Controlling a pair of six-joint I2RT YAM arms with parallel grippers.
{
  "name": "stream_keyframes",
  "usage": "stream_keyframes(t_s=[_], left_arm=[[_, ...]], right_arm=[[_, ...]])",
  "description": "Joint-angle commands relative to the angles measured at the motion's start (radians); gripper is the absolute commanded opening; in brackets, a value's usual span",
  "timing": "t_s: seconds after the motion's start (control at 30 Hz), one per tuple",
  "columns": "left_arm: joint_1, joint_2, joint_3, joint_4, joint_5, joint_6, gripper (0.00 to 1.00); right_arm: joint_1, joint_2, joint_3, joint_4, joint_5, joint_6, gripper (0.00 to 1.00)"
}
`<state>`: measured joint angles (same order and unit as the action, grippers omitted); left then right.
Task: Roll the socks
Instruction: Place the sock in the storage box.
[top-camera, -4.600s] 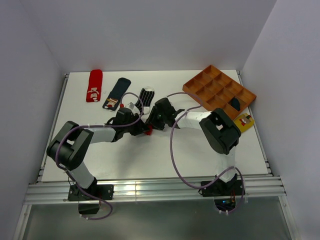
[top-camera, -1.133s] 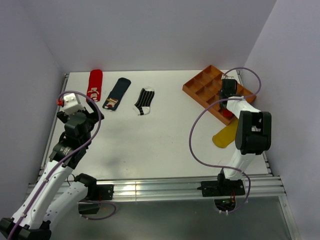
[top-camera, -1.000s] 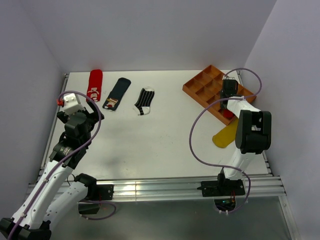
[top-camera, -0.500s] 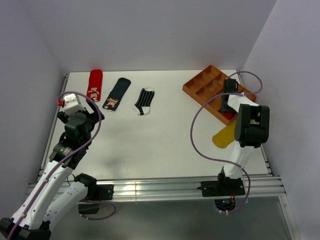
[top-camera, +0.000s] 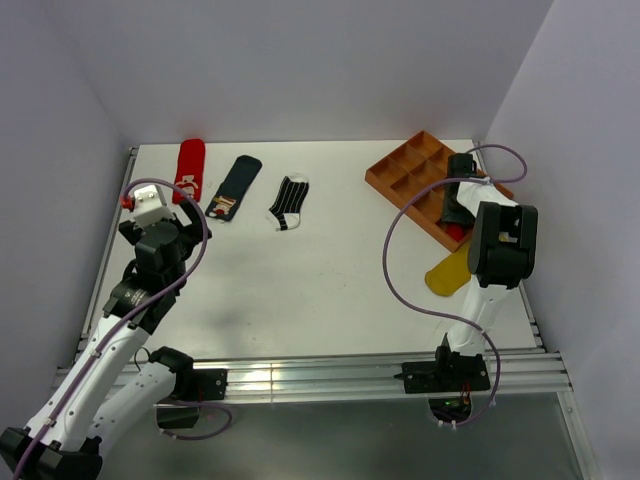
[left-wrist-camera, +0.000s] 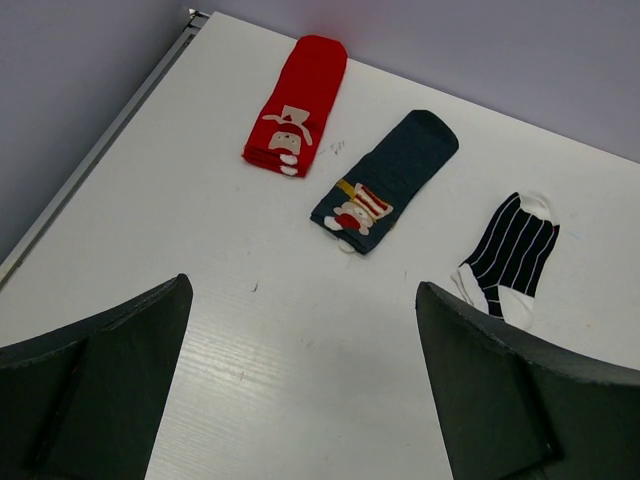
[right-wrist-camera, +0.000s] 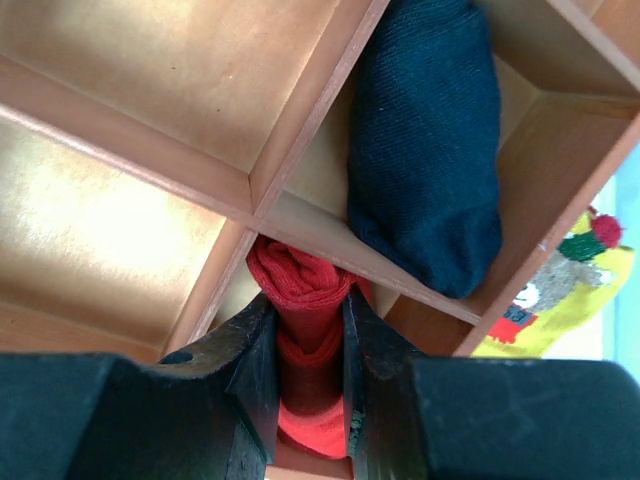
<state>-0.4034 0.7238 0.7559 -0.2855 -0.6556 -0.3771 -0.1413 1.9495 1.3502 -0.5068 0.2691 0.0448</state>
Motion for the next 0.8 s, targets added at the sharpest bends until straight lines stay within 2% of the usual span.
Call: stream_keyframes(t_s=[0.0, 0.17, 0.33, 0.63, 0.77], left_arm=[[-0.005, 0.000, -0.003, 0.039, -0.012, 0.024, 0.99], [-0.005, 0.009, -0.004, 0.040, -0.009, 0.023, 0.99], [-0.005, 0.016, -0.003, 0.036, -0.009, 0.021, 1.00], [-0.005, 0.016, -0.001, 0.039, -0.007, 0.018, 0.99], [-0.005, 0.006, -0.003, 0.035, -0.009, 0.017, 0.99]], right_arm=[[-0.012, 0.034, 0.029, -0.114, 0.015, 0.046, 0.11], [-0.011, 0.034, 0.030, -0.102, 0.021, 0.063, 0.32], [-0.011, -0.001, 0.017, -0.075, -0.017, 0.072, 0.42], [-0.012, -0.148, 0.000, -0.055, 0.041, 0.122, 0.45], [-0.011, -0.196, -0.010, -0.033, 0.012, 0.130, 0.45]])
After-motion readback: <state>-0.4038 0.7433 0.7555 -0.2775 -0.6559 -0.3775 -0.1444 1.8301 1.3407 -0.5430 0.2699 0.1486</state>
